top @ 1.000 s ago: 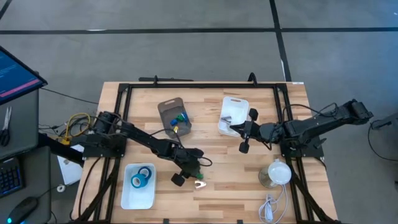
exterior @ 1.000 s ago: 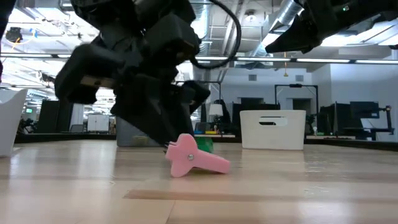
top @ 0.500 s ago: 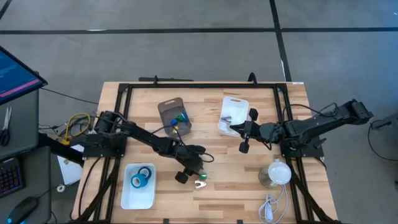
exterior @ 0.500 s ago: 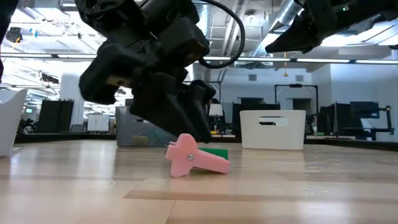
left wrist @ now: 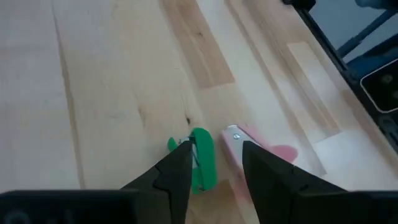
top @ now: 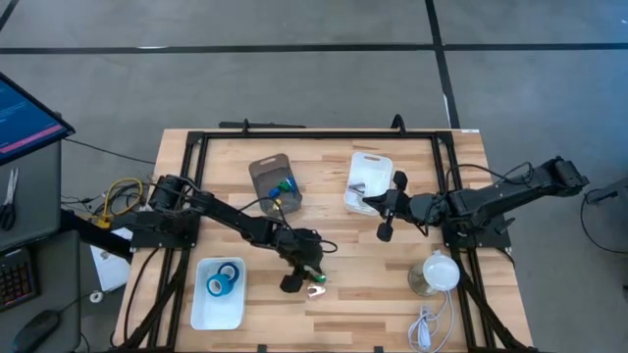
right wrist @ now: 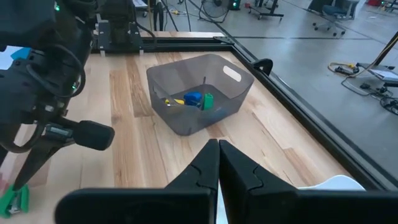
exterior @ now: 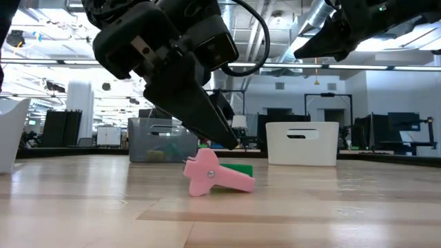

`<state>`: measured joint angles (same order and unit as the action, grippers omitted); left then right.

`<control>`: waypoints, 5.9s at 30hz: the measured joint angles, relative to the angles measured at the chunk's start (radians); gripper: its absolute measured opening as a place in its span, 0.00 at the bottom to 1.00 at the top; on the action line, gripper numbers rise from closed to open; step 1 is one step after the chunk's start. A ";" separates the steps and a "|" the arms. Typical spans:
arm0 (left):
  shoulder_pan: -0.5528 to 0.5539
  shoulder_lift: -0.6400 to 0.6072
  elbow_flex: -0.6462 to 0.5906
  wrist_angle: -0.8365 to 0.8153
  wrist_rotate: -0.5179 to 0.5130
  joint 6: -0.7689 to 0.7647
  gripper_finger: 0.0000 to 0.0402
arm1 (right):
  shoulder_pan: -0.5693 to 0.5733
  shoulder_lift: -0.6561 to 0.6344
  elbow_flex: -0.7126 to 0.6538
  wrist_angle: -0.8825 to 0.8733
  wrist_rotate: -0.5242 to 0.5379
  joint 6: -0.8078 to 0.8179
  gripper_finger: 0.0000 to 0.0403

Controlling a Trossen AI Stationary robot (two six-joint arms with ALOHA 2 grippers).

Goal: Pick and place Stapler, Stapler remover, tape
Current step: Put the green stapler into the black bin, then put the pink stapler remover into the top white bin

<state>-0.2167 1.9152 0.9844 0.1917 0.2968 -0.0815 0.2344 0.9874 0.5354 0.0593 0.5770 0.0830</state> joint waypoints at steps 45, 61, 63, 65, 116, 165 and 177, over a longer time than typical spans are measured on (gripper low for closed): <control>-0.010 0.060 0.004 0.021 -0.151 -0.145 0.02 | 0.000 0.000 0.000 0.004 0.008 -0.014 0.00; 0.024 0.038 -0.001 0.058 -0.174 -0.091 0.00 | 0.000 0.000 0.000 0.004 0.008 -0.031 0.00; 0.029 0.012 0.001 0.065 -0.192 -0.066 0.00 | 0.000 0.000 0.000 0.004 0.008 -0.031 0.00; 0.035 -0.020 0.002 0.069 -0.219 -0.036 0.00 | 0.000 0.000 0.000 0.004 0.008 -0.031 0.00; 0.446 -0.568 -0.348 -0.323 -0.576 -0.081 0.03 | 0.001 0.000 0.000 -0.008 0.038 -0.031 0.00; -0.201 -0.327 -0.035 -0.179 -0.753 -0.074 0.00 | 0.001 0.000 0.000 -0.008 0.038 -0.040 0.00; -0.174 -0.197 0.036 -0.248 -0.618 -0.057 0.04 | 0.001 0.000 0.000 -0.022 0.037 -0.038 0.00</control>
<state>-0.3905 1.7185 1.0203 -0.0559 -0.3210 -0.1390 0.2352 0.9871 0.5350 0.0370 0.6144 0.0452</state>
